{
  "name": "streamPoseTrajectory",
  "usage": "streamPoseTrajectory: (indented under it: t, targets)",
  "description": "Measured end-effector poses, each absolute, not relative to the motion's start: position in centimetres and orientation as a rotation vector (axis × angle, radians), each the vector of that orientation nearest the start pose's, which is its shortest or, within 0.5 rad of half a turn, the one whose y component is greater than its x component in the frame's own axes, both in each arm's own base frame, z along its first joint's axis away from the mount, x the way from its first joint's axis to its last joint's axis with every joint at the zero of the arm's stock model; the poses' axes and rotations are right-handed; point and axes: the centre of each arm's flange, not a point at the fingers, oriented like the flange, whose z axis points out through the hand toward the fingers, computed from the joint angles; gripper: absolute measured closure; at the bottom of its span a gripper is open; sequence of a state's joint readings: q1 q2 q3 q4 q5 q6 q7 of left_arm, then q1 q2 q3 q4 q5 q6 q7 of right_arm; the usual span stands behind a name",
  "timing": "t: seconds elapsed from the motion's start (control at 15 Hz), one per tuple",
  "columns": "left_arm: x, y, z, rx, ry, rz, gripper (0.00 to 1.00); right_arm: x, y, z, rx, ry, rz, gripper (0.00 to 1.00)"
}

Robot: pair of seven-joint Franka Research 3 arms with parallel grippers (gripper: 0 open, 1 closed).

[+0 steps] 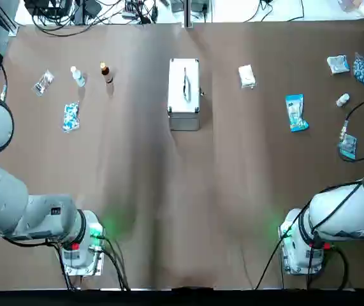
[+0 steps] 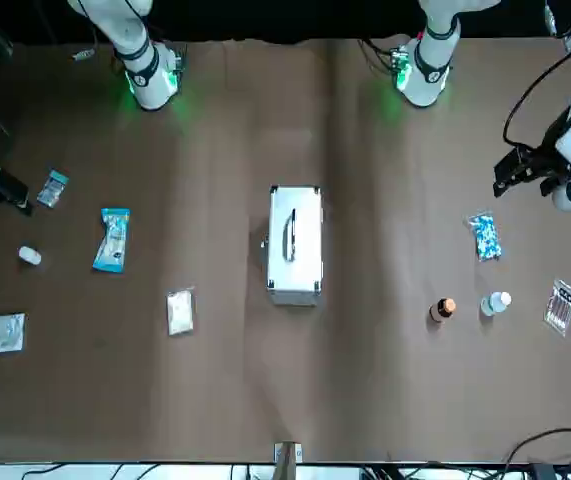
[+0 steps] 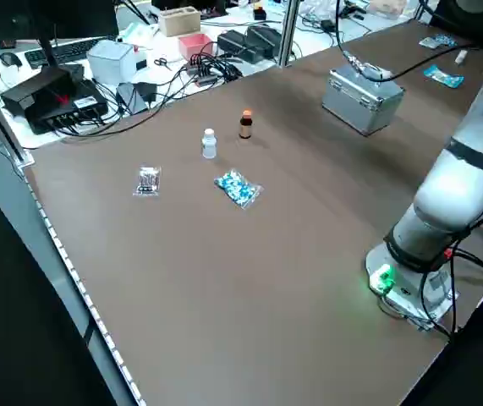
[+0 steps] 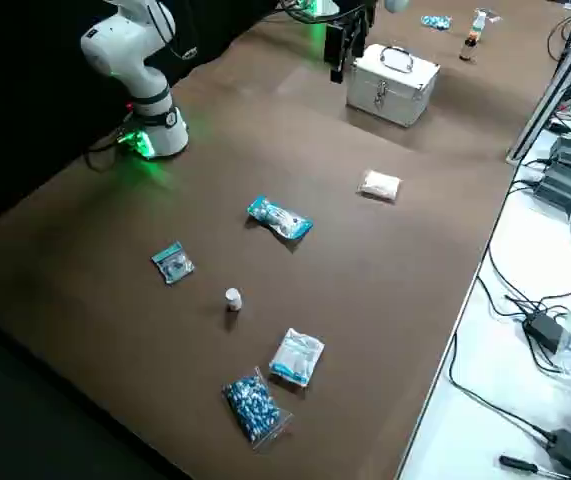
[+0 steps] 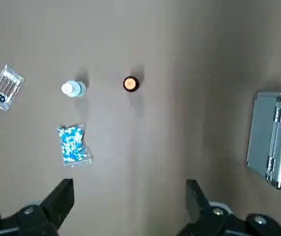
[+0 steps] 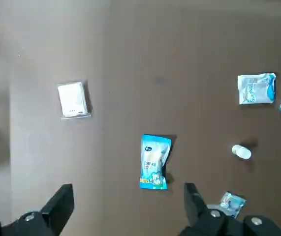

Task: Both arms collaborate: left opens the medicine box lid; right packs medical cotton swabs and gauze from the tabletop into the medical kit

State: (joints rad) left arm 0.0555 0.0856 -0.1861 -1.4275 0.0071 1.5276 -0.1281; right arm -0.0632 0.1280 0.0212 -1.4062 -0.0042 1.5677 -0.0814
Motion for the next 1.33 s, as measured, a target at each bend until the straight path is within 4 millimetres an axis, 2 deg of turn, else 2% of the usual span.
streamPoseTrajectory:
  t: [0.4,0.8,1.07,1.33]
  targets:
    - [57.3,-6.6,64.0,-3.152,-0.008,-0.023,0.0,59.1,-2.7,62.6,-3.143,-0.055,-0.006,0.01]
    - [57.4,-6.5,63.9,-3.151,0.011,-0.02,0.0,58.4,-3.9,61.9,-3.138,-0.021,0.091,0.01]
    - [57.8,-6.8,62.6,-3.152,0.024,0.019,0.0,58.3,-4.2,59.9,-3.131,-0.012,0.157,0.01]
    - [58.4,-7.4,61.0,-3.152,0.043,0.065,0.0,58.4,-3.7,59.2,-3.116,-0.023,0.174,0.01]
